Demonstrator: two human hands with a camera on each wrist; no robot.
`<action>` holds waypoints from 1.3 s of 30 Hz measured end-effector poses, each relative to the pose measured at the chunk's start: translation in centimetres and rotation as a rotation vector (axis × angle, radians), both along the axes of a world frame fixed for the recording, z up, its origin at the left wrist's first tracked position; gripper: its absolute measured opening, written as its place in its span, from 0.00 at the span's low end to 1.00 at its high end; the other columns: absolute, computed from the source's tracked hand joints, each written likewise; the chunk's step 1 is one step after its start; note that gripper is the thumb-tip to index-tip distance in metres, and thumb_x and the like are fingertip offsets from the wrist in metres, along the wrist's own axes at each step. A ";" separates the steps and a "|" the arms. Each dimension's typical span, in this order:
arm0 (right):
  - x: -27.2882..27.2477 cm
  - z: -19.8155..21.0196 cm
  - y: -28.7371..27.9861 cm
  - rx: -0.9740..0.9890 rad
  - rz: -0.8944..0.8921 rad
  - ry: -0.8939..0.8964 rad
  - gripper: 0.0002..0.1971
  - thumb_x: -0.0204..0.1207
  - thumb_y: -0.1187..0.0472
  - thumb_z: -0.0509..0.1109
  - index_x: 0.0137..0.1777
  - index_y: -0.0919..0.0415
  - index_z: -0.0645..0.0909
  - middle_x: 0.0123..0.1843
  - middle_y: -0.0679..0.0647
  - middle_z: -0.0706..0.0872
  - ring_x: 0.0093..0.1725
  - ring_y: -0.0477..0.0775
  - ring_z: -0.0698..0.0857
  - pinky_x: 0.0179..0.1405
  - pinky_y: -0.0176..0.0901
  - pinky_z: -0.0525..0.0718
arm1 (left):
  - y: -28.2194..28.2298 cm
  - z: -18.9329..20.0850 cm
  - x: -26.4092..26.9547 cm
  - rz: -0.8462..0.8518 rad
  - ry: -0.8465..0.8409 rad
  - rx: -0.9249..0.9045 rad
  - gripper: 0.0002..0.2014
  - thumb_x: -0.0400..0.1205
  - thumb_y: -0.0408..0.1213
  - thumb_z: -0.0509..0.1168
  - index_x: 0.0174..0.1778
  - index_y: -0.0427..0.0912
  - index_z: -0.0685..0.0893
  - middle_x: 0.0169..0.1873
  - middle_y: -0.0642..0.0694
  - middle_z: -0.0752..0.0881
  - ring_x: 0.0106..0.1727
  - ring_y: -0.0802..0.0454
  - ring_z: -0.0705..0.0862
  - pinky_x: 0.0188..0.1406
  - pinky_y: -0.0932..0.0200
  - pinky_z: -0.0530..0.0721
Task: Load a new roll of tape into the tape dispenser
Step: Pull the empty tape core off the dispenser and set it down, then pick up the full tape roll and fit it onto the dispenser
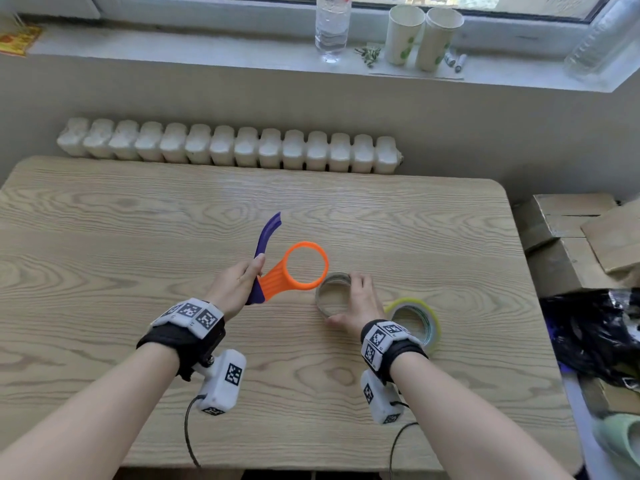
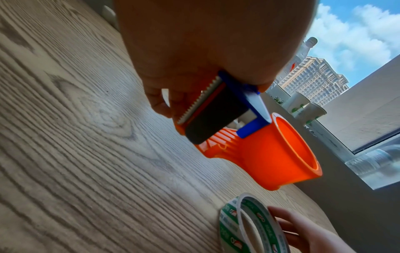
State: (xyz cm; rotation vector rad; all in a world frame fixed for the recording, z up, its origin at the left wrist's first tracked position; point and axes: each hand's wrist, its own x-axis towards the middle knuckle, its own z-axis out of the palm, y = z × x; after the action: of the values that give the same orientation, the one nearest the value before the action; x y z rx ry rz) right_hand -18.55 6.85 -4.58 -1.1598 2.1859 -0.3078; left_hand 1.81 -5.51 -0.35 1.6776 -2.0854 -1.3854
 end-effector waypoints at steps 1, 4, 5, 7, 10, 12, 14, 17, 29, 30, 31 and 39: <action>0.1 -0.1 0.0 -0.001 -0.002 -0.003 0.49 0.58 0.53 0.84 0.75 0.60 0.61 0.72 0.59 0.66 0.72 0.58 0.70 0.66 0.47 0.74 | 0.1 0.0 -0.1 -0.002 0.002 0.002 0.35 0.73 0.68 0.47 0.40 0.40 0.84 0.39 0.41 0.86 0.43 0.44 0.80 0.50 0.51 0.71; 0.3 -0.4 0.1 -0.009 -0.012 -0.019 0.48 0.58 0.54 0.84 0.75 0.60 0.61 0.72 0.59 0.66 0.72 0.58 0.71 0.67 0.47 0.73 | 0.5 0.0 -0.5 -0.003 -0.002 -0.008 0.41 0.66 0.72 0.45 0.40 0.36 0.84 0.34 0.44 0.84 0.39 0.45 0.79 0.48 0.51 0.71; 0.3 -0.4 0.2 -0.013 -0.011 -0.026 0.49 0.58 0.54 0.84 0.75 0.60 0.60 0.72 0.59 0.66 0.72 0.59 0.71 0.67 0.47 0.73 | 0.8 0.0 -0.6 -0.012 -0.003 -0.002 0.43 0.65 0.73 0.45 0.40 0.35 0.84 0.32 0.45 0.83 0.38 0.46 0.78 0.46 0.51 0.71; 0.2 -0.2 0.3 -0.023 -0.001 -0.054 0.51 0.58 0.53 0.84 0.76 0.61 0.58 0.73 0.58 0.65 0.74 0.59 0.70 0.69 0.48 0.72 | 1.2 -0.1 -0.7 -0.029 0.019 0.019 0.43 0.64 0.74 0.44 0.40 0.34 0.83 0.30 0.46 0.80 0.35 0.47 0.76 0.42 0.51 0.71; -0.6 0.2 1.0 -0.041 0.030 -0.048 0.57 0.56 0.49 0.84 0.80 0.60 0.53 0.78 0.58 0.62 0.78 0.58 0.65 0.76 0.50 0.67 | 1.8 -0.4 -1.2 -0.059 0.010 0.013 0.40 0.72 0.70 0.47 0.42 0.32 0.83 0.32 0.45 0.81 0.36 0.46 0.77 0.42 0.52 0.71; -1.6 0.6 2.0 -0.036 0.063 0.025 0.58 0.55 0.44 0.83 0.80 0.59 0.52 0.80 0.58 0.61 0.79 0.58 0.63 0.79 0.51 0.62 | 2.1 -0.5 -1.8 -0.060 0.022 0.019 0.39 0.73 0.68 0.48 0.43 0.30 0.83 0.33 0.43 0.81 0.37 0.45 0.77 0.43 0.51 0.71; -2.7 0.8 3.4 -0.007 0.079 0.108 0.58 0.56 0.40 0.81 0.81 0.56 0.52 0.81 0.58 0.58 0.80 0.59 0.59 0.81 0.52 0.56 | 2.6 -0.7 -2.6 -0.054 0.054 0.036 0.37 0.77 0.64 0.50 0.42 0.28 0.82 0.32 0.42 0.81 0.36 0.45 0.76 0.44 0.51 0.71; -4.0 0.8 5.6 0.054 0.018 0.178 0.60 0.53 0.37 0.80 0.81 0.50 0.49 0.83 0.60 0.52 0.83 0.60 0.52 0.83 0.56 0.49 | 3.7 -1.0 -3.8 -0.060 0.095 0.072 0.36 0.72 0.66 0.50 0.38 0.31 0.83 0.30 0.41 0.80 0.34 0.45 0.76 0.42 0.50 0.71; -5.8 -0.3 9.1 0.168 -0.193 0.099 0.65 0.57 0.45 0.82 0.82 0.58 0.38 0.84 0.62 0.42 0.84 0.62 0.44 0.83 0.56 0.48 | 5.9 -0.9 -4.6 -0.112 0.105 0.060 0.24 0.84 0.54 0.53 0.34 0.38 0.78 0.25 0.46 0.74 0.28 0.48 0.70 0.32 0.53 0.67; -5.8 -0.3 9.1 0.157 -0.204 0.094 0.64 0.57 0.47 0.82 0.82 0.59 0.39 0.84 0.62 0.44 0.83 0.63 0.45 0.82 0.54 0.49 | 6.0 -0.8 -4.6 -0.108 0.100 0.054 0.23 0.85 0.53 0.52 0.34 0.38 0.79 0.26 0.45 0.74 0.28 0.48 0.70 0.32 0.53 0.67; -5.7 -0.2 9.1 0.149 -0.214 0.092 0.63 0.58 0.48 0.82 0.81 0.60 0.40 0.83 0.62 0.46 0.83 0.63 0.47 0.82 0.54 0.51 | 6.1 -0.8 -4.5 -0.101 0.094 0.047 0.23 0.85 0.52 0.53 0.35 0.38 0.79 0.26 0.45 0.75 0.29 0.48 0.70 0.32 0.53 0.67; -5.6 3.3 8.7 0.007 -0.231 0.138 0.60 0.56 0.46 0.81 0.81 0.63 0.47 0.81 0.62 0.54 0.79 0.63 0.57 0.78 0.55 0.62 | 5.7 -0.2 -3.4 -0.030 0.053 0.081 0.32 0.69 0.70 0.51 0.33 0.40 0.77 0.26 0.43 0.77 0.30 0.46 0.73 0.36 0.52 0.69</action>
State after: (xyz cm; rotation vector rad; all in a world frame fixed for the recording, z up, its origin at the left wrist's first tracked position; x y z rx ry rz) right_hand -24.10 15.56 -1.32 -0.9490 2.4458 -0.3254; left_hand -1.60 0.18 -0.52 1.6261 -2.0605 -1.5264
